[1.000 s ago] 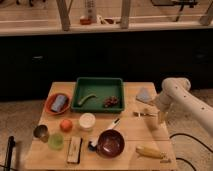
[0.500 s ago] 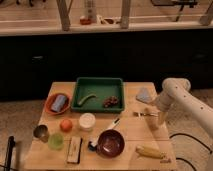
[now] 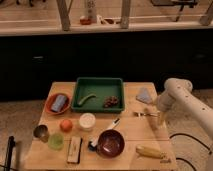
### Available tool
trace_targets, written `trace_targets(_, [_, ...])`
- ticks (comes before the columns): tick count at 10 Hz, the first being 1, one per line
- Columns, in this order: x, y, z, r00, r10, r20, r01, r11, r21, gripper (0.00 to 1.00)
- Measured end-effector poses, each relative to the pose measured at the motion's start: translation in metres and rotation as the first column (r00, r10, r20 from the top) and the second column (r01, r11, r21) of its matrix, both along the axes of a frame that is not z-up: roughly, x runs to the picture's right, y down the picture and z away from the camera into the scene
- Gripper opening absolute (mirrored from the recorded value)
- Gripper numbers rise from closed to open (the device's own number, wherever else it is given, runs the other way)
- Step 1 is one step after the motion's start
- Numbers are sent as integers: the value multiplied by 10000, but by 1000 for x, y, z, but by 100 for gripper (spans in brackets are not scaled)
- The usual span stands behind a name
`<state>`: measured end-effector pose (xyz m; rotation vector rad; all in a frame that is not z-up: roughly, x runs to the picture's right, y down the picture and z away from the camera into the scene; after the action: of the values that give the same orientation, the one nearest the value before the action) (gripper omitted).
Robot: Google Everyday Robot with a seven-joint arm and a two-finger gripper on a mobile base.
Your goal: Place fork in plastic cup
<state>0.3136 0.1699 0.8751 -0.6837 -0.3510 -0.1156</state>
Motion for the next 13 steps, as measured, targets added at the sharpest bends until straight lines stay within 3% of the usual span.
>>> trace_targets(2, [-4,2,-1,9990,328,294,-325,9994,-101,80])
trace_targets(8, [-27,6,4,9960,376,810,-355,9990,-267,79])
trace_targets(11, [-31,15,8,9972,297,684,-272,9990,-366,54])
trace_targets(13, [-37,16,11,9971,301,705,-275,9989,-383,33])
